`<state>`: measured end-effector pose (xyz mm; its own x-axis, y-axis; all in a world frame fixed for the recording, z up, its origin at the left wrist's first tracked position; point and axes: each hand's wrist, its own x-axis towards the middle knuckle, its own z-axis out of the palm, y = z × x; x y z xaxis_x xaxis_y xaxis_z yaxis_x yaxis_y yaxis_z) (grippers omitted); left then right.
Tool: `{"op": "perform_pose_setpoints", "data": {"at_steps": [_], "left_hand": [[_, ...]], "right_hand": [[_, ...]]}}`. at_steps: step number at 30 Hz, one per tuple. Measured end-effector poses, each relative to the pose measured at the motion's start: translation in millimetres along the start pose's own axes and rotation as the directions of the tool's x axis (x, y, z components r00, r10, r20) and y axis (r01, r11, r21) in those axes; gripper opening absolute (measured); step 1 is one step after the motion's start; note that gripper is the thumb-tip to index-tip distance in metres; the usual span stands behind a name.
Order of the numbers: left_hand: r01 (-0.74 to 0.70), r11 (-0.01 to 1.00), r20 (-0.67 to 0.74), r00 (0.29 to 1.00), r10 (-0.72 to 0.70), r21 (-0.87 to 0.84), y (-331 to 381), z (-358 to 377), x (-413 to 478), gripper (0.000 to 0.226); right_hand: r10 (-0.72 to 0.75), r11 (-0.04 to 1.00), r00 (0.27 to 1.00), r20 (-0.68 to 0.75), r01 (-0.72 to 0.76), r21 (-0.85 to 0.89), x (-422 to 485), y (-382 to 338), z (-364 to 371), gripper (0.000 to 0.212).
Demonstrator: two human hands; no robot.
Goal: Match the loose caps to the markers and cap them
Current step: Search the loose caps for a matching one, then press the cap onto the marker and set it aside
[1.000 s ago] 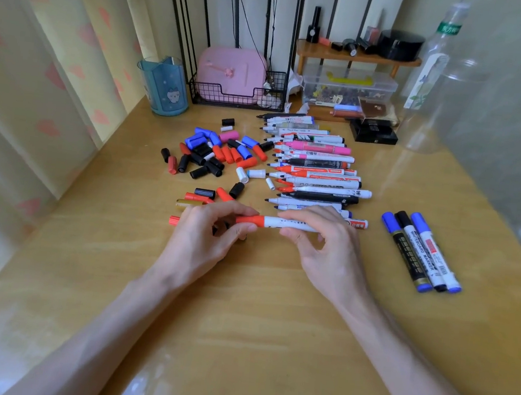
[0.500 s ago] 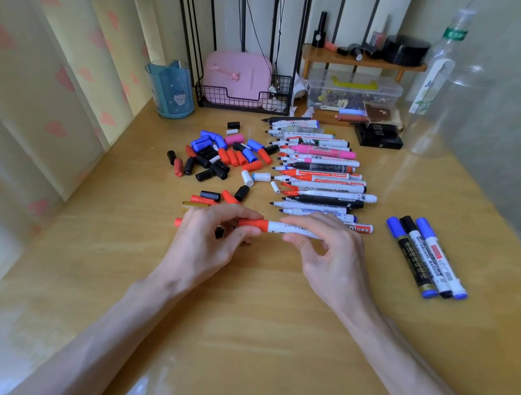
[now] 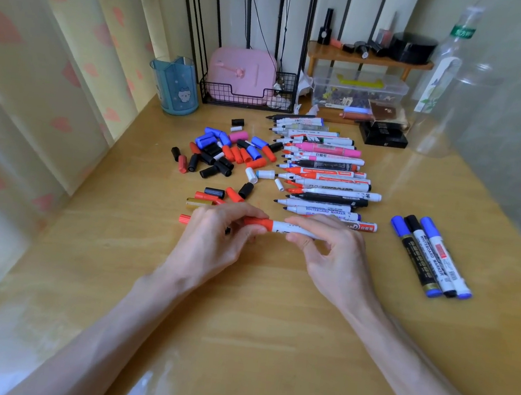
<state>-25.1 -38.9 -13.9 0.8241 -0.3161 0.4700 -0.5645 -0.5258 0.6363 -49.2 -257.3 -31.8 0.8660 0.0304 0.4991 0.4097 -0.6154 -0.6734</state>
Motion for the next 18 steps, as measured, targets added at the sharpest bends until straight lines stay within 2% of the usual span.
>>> {"op": "perform_pose_setpoints", "data": {"at_steps": [2, 4, 7, 10, 12, 15, 18], "left_hand": [[-0.064, 0.996, 0.066, 0.996, 0.059, 0.07, -1.5, 0.3, -0.3, 0.016], [-0.081, 0.992, 0.091, 0.993, 0.072, 0.1, -4.1, -2.2, 2.2, 0.021], [0.032, 0.997, 0.009, 0.999, -0.032, 0.07, -13.5, -13.2, 6.3, 0.022], [0.116, 0.993, -0.05, 0.992, -0.114, 0.028, -23.9, -28.6, 7.3, 0.024], [0.106, 0.991, -0.059, 0.993, -0.101, 0.076, -27.9, -31.0, 6.9, 0.018], [0.078, 0.98, -0.015, 0.997, -0.077, 0.183, -31.5, -23.3, 4.6, 0.022], [0.079, 0.977, -0.005, 0.997, -0.08, 0.196, -32.8, -19.7, 5.0, 0.022]], "right_hand": [[0.019, 1.0, 0.998, 0.062, -0.018, -0.021, -1.7, 2.9, 0.9, 0.02], [-0.023, 0.999, 0.998, 0.052, 0.025, -0.035, 0.2, 2.9, 2.0, 0.022], [-0.089, 0.994, 0.994, -0.056, 0.085, -0.073, 5.3, 1.7, -0.7, 0.022], [-0.087, 0.992, 0.988, -0.125, 0.074, -0.104, 6.5, 5.3, -6.0, 0.024], [-0.067, 0.991, 0.987, -0.145, 0.049, -0.124, 6.2, 7.3, -5.9, 0.024], [-0.054, 0.992, 0.991, -0.125, 0.039, -0.118, 7.8, 8.9, -4.9, 0.024], [-0.037, 0.993, 0.993, -0.109, 0.024, -0.117, 7.3, 7.8, -3.9, 0.024]]}}
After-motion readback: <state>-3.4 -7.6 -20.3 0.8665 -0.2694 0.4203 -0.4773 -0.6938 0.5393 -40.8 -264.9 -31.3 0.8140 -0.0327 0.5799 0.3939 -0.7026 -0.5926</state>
